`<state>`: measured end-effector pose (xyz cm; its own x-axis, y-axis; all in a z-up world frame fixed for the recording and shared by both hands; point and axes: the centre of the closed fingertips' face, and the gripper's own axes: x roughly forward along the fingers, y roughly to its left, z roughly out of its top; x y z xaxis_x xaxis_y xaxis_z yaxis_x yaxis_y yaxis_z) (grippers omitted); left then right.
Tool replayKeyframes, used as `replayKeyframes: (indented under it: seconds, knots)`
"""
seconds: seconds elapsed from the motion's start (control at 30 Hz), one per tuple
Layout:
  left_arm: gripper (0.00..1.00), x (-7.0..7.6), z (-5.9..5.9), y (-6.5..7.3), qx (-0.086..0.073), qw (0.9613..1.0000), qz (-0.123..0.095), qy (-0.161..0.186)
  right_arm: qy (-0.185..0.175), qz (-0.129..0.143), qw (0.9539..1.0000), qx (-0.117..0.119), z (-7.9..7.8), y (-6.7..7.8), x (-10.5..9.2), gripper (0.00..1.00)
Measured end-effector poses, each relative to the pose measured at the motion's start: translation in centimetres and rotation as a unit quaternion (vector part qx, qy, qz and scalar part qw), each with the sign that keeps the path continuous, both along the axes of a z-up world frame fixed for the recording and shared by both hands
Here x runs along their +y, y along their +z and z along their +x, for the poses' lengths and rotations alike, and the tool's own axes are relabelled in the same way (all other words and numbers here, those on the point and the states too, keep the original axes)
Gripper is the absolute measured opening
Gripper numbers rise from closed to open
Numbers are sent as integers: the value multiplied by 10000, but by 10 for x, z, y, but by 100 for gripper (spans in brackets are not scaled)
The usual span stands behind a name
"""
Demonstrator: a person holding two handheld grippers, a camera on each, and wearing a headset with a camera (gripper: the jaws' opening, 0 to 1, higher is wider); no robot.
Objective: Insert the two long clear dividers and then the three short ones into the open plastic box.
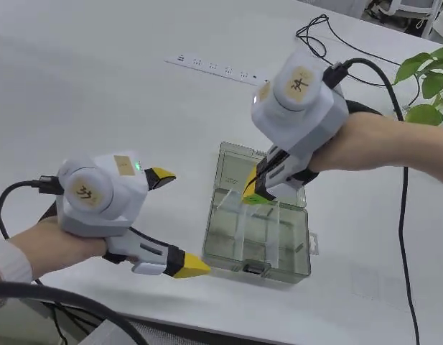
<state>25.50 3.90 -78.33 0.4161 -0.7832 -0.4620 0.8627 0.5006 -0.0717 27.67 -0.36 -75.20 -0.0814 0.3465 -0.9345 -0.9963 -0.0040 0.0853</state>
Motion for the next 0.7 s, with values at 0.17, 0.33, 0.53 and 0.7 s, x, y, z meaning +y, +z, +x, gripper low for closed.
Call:
replayKeyframes:
  seconds: [0.17,0.33,0.53,0.7]
  knots:
    - [95,1,-3,-1,40,10000,-11,14,21,-30,10000,44,-3,-4,1,2]
    - [94,2,-4,-2,73,10000,-18,32,71,-54,10000,19,-3,-8,2,2]
    - [93,1,-4,-3,106,9999,-33,43,77,-67,9999,5,-2,-11,3,2]
    - [92,0,-4,-3,115,9999,-48,33,134,-167,9998,-60,-3,-23,5,2]
